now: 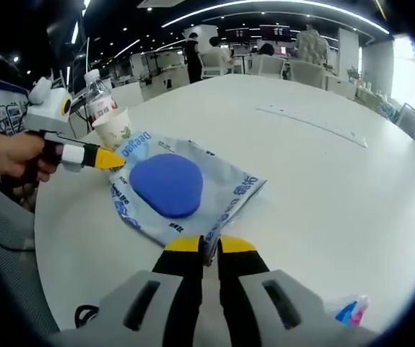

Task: Arrange the tabletop items into an orderly group along one side of the table until the central work area is clear of visible clutter.

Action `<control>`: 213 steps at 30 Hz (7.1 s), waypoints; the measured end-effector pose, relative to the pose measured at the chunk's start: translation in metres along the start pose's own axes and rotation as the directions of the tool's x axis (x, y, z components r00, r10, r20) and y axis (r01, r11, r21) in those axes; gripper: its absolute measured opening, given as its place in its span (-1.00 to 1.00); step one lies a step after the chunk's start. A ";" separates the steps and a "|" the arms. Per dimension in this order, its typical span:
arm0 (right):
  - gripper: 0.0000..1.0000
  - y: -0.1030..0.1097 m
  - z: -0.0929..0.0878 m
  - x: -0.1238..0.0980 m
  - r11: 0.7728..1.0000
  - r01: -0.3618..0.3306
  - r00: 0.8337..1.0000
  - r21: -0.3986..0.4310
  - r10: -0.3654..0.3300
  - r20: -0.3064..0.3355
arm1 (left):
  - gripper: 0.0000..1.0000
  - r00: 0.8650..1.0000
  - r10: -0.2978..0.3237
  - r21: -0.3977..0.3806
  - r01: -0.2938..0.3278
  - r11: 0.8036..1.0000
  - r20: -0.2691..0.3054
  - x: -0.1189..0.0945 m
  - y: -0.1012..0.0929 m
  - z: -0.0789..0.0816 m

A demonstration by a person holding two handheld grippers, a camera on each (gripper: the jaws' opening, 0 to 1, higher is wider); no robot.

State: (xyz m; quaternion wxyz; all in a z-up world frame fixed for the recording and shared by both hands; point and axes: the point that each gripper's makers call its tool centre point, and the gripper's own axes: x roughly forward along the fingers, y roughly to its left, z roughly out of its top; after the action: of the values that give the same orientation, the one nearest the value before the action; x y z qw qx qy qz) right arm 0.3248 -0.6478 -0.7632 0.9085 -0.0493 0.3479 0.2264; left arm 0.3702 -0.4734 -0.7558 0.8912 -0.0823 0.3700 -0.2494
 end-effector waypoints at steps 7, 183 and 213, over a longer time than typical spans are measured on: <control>-0.86 0.001 -0.003 -0.002 1.000 0.006 1.000 0.012 -0.006 -0.006 | -0.79 1.000 0.000 0.007 0.001 1.000 -0.009 -0.005 0.001 -0.002; -1.00 -0.052 0.005 -0.138 0.891 0.115 0.979 -0.439 -0.175 -0.100 | 0.83 0.981 -0.131 0.428 0.057 0.902 0.145 -0.238 -0.003 -0.044; -1.00 -0.051 0.033 -0.110 0.615 -0.098 0.985 -0.782 -0.052 -0.164 | 0.87 0.982 -0.141 0.429 0.074 0.900 0.127 -0.237 -0.005 -0.047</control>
State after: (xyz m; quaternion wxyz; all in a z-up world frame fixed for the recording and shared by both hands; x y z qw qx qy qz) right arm 0.2949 -0.7265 -0.6698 0.7585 -0.4572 0.2903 0.3625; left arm 0.1924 -0.3564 -0.6411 0.8985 0.0733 0.2319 -0.3653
